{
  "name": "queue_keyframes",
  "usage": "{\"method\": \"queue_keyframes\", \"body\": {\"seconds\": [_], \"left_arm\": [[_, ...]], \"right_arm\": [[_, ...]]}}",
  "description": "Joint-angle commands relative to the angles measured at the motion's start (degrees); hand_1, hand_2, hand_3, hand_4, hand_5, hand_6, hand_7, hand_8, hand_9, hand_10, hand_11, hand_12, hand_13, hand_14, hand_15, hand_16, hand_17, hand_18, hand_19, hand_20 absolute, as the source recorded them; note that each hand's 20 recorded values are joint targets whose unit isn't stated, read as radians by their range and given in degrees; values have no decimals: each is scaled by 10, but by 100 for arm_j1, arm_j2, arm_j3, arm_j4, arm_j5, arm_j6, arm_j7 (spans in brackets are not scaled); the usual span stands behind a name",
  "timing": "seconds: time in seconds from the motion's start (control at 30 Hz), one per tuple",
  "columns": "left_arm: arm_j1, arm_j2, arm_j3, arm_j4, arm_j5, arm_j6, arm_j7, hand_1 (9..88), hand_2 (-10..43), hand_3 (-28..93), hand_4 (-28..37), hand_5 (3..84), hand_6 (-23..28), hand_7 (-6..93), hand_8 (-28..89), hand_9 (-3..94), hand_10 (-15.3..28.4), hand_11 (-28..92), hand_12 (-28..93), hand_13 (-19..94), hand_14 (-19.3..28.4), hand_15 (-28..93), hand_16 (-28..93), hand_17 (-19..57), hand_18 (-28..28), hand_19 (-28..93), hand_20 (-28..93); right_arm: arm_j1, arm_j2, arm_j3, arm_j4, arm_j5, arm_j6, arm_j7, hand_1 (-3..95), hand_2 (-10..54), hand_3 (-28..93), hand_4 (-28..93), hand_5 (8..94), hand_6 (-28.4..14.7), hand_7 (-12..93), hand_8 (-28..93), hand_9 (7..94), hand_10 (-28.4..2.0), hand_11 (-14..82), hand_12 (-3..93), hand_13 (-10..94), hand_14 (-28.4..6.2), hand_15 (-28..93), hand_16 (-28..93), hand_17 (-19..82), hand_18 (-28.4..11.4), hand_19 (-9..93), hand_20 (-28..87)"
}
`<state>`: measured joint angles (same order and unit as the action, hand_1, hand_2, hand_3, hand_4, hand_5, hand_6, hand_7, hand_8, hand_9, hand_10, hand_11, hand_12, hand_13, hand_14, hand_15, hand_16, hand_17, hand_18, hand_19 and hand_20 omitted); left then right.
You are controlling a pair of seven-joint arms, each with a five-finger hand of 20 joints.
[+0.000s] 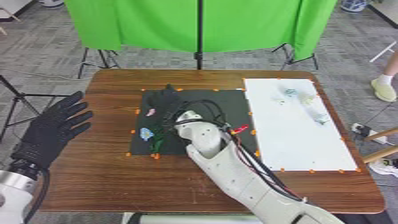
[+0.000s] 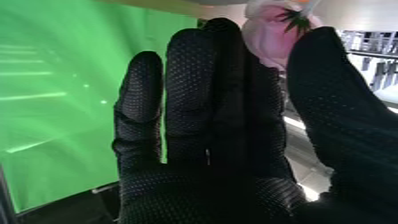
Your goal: Arrange flowers
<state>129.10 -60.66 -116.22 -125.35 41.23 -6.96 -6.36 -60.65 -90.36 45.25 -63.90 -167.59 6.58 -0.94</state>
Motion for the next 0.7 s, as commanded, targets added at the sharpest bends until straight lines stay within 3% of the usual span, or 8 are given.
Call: {"method": "queue_keyframes", "body": {"seconds": [0.03,0.2,0.4,0.5,0.57,0.6,0.67,0.7], "left_arm": [[131,-23,7,-11,-24,13,15,249,-6,696,-282,238,16,203,-117,185,92,206,160,130,118,324,-2,-121,182,402,74],[249,9,-5,-61,-47,99,145,250,-6,696,-282,238,16,203,-117,185,93,206,159,130,119,324,-3,-120,182,402,73],[469,-197,-44,-166,-14,141,275,249,-6,696,-282,238,16,204,-117,186,93,205,159,130,118,325,-3,-120,182,401,73],[535,-330,-38,-198,8,130,312,250,-6,695,-283,238,16,204,-117,186,94,206,159,130,118,325,-3,-121,182,402,73],[521,-397,28,-160,-132,105,388,249,-6,697,-282,238,16,204,-117,186,94,207,159,131,118,325,-3,-120,182,401,73],[496,-414,48,-157,-158,100,356,249,-6,696,-282,238,16,204,-117,186,94,207,159,131,118,324,-3,-120,182,401,73],[489,-432,56,-165,-24,150,316,249,-6,696,-282,238,16,204,-117,186,94,207,159,130,118,324,-3,-120,182,400,72],[532,-460,33,-185,-18,161,327,250,-6,695,-282,238,16,204,-117,185,94,207,159,130,118,325,-3,-120,182,401,72]], "right_arm": [[88,-6,69,-190,-703,-55,46,383,-87,841,-283,544,32,403,-215,640,-45,291,292,646,-9,603,315,249,-151,749,399],[208,127,-89,-441,-355,-166,94,343,-84,877,-283,543,33,389,-261,615,-57,341,244,637,-20,630,265,241,-154,747,401],[417,518,-88,-1068,364,-212,-27,306,-79,892,-283,530,27,382,-259,590,-67,360,213,624,-24,642,242,228,-156,740,402],[496,1045,18,-1505,830,-405,-79,296,-78,900,-283,520,20,371,-255,579,-69,361,213,612,-27,640,237,225,-155,732,399],[566,1509,106,-1691,1345,-449,-153,282,-72,903,-283,514,17,365,-249,573,-75,357,212,611,-27,624,225,226,-154,730,395],[533,1735,200,-1795,1541,-431,-93,259,-65,897,-283,513,14,359,-246,573,-80,354,211,616,-29,610,219,230,-157,728,392],[449,2167,449,-1988,1664,-484,-27,229,-60,896,-282,518,8,346,-240,575,-86,349,211,633,-34,580,207,239,-165,724,386],[395,2387,564,-2088,1730,-514,41,220,-58,894,-282,521,3,336,-233,576,-88,346,212,639,-41,558,202,241,-167,724,384]]}}
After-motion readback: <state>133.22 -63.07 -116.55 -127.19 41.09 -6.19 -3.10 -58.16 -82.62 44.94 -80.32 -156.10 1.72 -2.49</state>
